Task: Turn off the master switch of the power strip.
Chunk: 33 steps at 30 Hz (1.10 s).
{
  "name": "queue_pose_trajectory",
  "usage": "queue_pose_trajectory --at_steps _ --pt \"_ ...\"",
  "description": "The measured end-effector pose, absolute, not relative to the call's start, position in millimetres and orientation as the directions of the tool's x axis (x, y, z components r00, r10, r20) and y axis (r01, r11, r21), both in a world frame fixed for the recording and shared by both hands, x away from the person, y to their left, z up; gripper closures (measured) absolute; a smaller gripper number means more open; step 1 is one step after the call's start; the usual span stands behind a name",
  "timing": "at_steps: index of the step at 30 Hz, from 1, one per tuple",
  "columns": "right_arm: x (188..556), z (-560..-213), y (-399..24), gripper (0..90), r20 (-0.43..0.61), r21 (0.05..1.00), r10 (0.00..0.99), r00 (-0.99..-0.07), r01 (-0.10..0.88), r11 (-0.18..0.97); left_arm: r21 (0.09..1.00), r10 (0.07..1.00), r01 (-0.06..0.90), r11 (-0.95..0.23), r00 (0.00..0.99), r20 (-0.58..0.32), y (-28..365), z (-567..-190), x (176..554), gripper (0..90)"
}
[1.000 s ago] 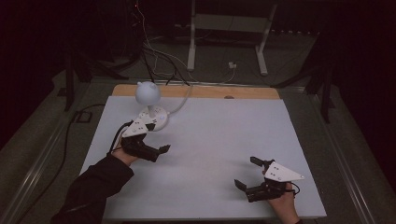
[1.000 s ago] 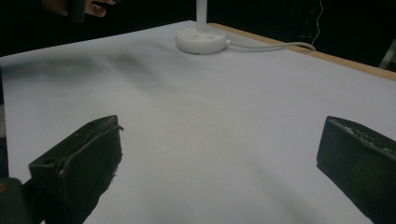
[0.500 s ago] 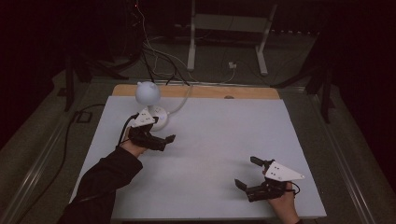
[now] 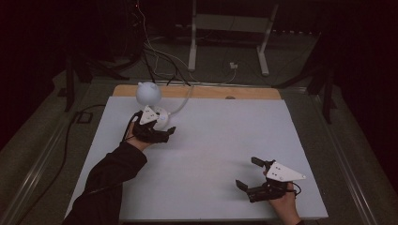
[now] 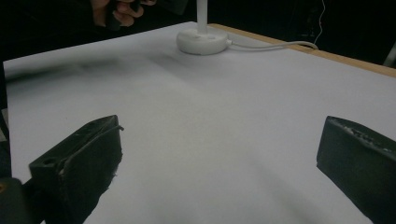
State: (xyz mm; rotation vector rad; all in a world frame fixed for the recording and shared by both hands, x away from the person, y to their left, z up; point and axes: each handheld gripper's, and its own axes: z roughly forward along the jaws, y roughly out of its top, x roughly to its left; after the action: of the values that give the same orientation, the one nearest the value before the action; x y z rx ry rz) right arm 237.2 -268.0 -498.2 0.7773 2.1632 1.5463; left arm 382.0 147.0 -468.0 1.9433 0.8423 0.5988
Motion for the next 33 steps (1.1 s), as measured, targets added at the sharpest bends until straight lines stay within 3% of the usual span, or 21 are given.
queue_pose_trajectory --at_steps 14,22,33 --pt "238 -499 -268 0.0 0.024 0.942 0.627 -0.779 0.228 0.247 0.868 0.83 0.346 -0.355 0.544 0.123 151 -479 400 74.4" --pt "237 -499 -269 0.0 0.023 0.943 0.626 -0.779 0.225 0.246 0.843 0.843 0.371 -0.389 0.513 0.163 147 -486 411 89.3" --pt "238 -499 -269 0.0 0.022 0.942 0.623 -0.782 0.226 0.25 0.815 0.839 0.376 -0.44 0.496 0.224 138 -502 423 90.0"
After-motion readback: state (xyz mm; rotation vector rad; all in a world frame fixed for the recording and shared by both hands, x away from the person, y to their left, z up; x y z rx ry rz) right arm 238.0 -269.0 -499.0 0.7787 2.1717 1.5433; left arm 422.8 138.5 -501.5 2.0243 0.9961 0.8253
